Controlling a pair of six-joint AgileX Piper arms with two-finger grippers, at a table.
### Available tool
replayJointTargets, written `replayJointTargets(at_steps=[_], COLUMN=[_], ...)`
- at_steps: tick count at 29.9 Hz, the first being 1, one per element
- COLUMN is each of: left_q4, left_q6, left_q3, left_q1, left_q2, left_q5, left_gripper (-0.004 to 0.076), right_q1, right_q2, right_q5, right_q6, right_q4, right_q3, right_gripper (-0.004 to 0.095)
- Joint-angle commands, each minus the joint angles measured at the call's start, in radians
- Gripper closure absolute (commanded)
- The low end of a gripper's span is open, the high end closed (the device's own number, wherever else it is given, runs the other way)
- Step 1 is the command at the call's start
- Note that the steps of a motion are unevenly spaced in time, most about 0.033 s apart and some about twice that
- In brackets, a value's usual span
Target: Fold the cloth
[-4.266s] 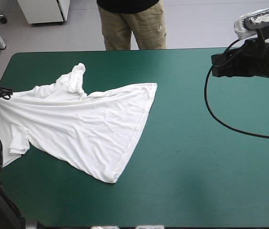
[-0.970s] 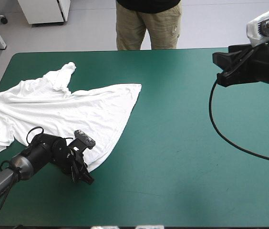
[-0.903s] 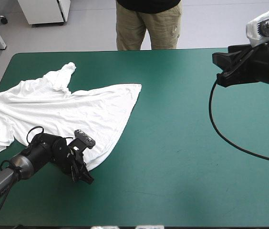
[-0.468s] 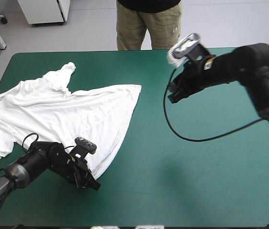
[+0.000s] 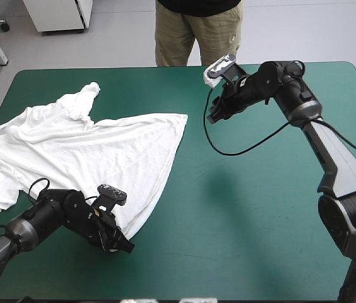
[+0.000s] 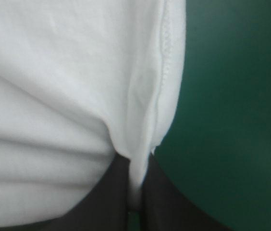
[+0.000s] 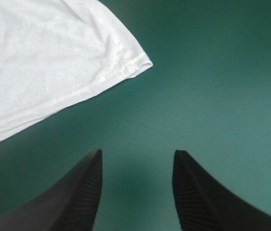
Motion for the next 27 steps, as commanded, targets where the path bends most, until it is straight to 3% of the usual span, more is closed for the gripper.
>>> replayJointTargets(at_steps=[1,12,27], left_q4=[-0.025,-0.022,-0.022], left_q6=[-0.012,-0.003,0.013], left_q3=[-0.017,-0.017,-0.013], left_q1=[-0.005,-0.005,-0.005], left_q2=[-0.023,-0.023,-0.024], left_q5=[-0.001,0.078,0.084], left_gripper=[0.0733,0.0733,0.0733], right_q1=[0.047,0.136,0.154], right_q2=[-0.003,0.161,0.352], right_q5=[-0.075,-0.322,-0.469], right_q6=[-0.028,0.064,0.176], right_q4=[0.044,0.047,-0.052], right_q3=[-0.036,-0.036,-0.083], right_gripper=[0.0404,0.0367,0.0367])
